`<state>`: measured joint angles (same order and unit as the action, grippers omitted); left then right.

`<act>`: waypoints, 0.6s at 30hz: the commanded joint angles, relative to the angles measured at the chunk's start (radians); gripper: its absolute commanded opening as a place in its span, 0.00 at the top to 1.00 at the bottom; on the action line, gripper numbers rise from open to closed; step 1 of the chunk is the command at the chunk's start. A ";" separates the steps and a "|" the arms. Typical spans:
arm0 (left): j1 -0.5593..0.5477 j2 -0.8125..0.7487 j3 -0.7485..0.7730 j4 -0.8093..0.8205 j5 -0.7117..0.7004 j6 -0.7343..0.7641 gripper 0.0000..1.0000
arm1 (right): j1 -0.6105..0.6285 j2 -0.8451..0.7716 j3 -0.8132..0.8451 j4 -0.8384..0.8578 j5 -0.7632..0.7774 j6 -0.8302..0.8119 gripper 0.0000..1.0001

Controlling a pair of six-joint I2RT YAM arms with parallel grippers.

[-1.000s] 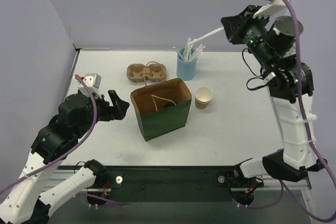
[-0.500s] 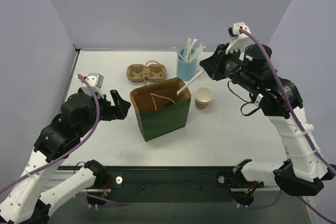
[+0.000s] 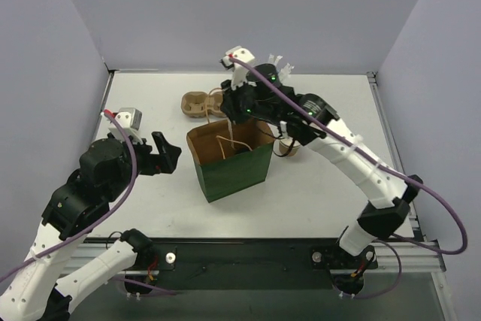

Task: Pack the takeout coffee

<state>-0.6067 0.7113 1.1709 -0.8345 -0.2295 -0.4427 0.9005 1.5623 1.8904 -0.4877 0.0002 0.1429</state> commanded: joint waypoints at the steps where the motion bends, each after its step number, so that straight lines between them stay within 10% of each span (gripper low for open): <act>1: 0.005 -0.027 0.009 0.012 -0.034 0.019 0.03 | 0.044 0.099 0.134 -0.038 0.009 -0.008 0.85; 12: 0.005 -0.019 0.019 0.023 -0.024 0.045 0.03 | 0.060 0.067 0.145 -0.098 0.093 0.030 0.68; 18: 0.005 0.010 0.050 0.074 0.105 0.059 0.03 | 0.060 -0.109 0.064 -0.175 0.242 0.104 0.19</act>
<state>-0.6067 0.7002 1.1713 -0.8295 -0.2295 -0.4065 0.9581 1.6234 1.9923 -0.6056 0.0982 0.1848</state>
